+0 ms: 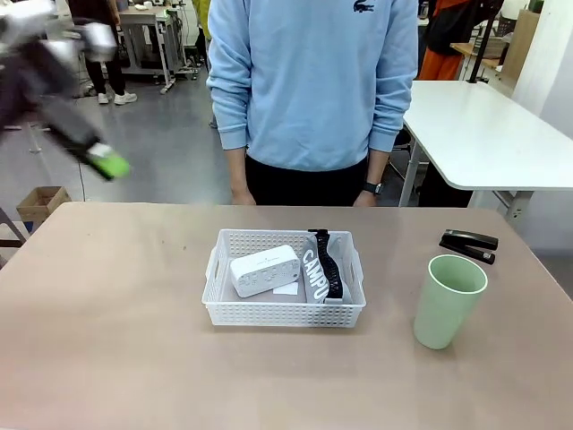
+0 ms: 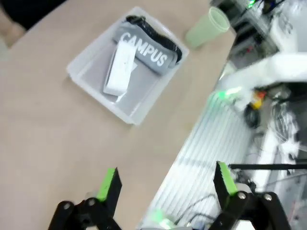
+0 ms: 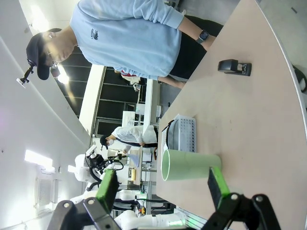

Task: Efficiently arrange items inside the basket to fit them all.
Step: Pick up the Digital clock and place it inside the Organizing basket, then pick up the Stapler and place it inside the Organizing basket.

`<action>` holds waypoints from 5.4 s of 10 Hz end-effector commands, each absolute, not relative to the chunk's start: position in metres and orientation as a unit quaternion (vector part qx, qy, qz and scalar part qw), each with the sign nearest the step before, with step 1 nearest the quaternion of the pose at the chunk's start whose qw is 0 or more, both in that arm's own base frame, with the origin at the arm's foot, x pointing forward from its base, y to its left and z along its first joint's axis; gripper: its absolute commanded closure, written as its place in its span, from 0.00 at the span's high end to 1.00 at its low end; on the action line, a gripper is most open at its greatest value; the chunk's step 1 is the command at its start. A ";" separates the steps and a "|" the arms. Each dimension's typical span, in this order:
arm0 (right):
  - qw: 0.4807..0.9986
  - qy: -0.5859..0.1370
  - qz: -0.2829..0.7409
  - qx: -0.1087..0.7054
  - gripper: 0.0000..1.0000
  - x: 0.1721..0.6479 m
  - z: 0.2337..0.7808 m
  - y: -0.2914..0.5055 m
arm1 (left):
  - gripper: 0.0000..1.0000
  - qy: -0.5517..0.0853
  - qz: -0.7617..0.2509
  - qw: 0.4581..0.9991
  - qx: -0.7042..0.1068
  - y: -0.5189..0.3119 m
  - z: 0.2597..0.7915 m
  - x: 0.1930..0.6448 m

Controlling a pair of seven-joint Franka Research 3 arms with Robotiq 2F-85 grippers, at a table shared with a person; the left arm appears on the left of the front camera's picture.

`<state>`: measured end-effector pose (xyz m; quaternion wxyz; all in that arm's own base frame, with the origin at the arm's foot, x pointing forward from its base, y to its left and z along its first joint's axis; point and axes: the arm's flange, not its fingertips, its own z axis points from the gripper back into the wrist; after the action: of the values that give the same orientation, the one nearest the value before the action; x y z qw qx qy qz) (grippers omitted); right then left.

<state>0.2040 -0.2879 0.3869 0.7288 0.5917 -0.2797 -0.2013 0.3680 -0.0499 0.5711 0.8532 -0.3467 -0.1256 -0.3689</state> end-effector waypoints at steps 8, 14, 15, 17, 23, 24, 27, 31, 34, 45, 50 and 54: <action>0.724 -0.296 -0.194 0.592 1.00 0.205 0.389 -0.288 | 1.00 -0.242 -0.115 0.780 -0.565 0.193 0.429 0.250; 0.724 -0.296 -0.194 0.592 1.00 0.205 0.389 -0.288 | 1.00 -0.242 -0.115 0.780 -0.565 0.193 0.429 0.250; 0.724 -0.296 -0.194 0.592 1.00 0.205 0.389 -0.288 | 1.00 -0.242 -0.115 0.780 -0.565 0.193 0.429 0.250; 0.724 -0.296 -0.194 0.592 1.00 0.205 0.389 -0.288 | 1.00 -0.242 -0.115 0.780 -0.565 0.193 0.429 0.250; 0.785 -0.266 -0.152 0.539 1.00 0.235 0.413 -0.262 | 1.00 -0.242 -0.115 0.780 -0.565 0.193 0.429 0.250; 0.850 -0.239 -0.134 0.451 1.00 0.256 0.436 -0.237 | 1.00 -0.242 -0.115 0.780 -0.565 0.193 0.429 0.250; 0.949 -0.186 -0.080 0.240 1.00 0.330 0.472 -0.159 | 1.00 -0.242 -0.115 0.780 -0.565 0.193 0.429 0.250; 0.989 -0.123 -0.070 0.036 1.00 0.386 0.467 -0.038 | 1.00 -0.242 -0.115 0.780 -0.565 0.193 0.429 0.250; 0.993 -0.104 -0.051 0.013 1.00 0.428 0.457 -0.003 | 1.00 -0.242 -0.115 0.780 -0.565 0.193 0.429 0.250; 0.995 -0.088 0.039 -0.012 1.00 0.533 0.448 -0.004 | 1.00 -0.242 -0.115 0.780 -0.565 0.193 0.429 0.250; 0.993 -0.024 0.112 -0.022 1.00 0.561 0.419 -0.013 | 1.00 -0.242 -0.115 0.780 -0.565 0.193 0.429 0.250; 0.927 -0.029 0.369 -0.056 1.00 0.555 0.407 -0.028 | 1.00 -0.242 -0.115 0.780 -0.565 0.193 0.429 0.250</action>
<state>0.5573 -0.0172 0.4077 0.9487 -0.0458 -0.0111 0.3128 0.2518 0.1943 0.4266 0.7858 -0.5586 -0.2387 -0.1157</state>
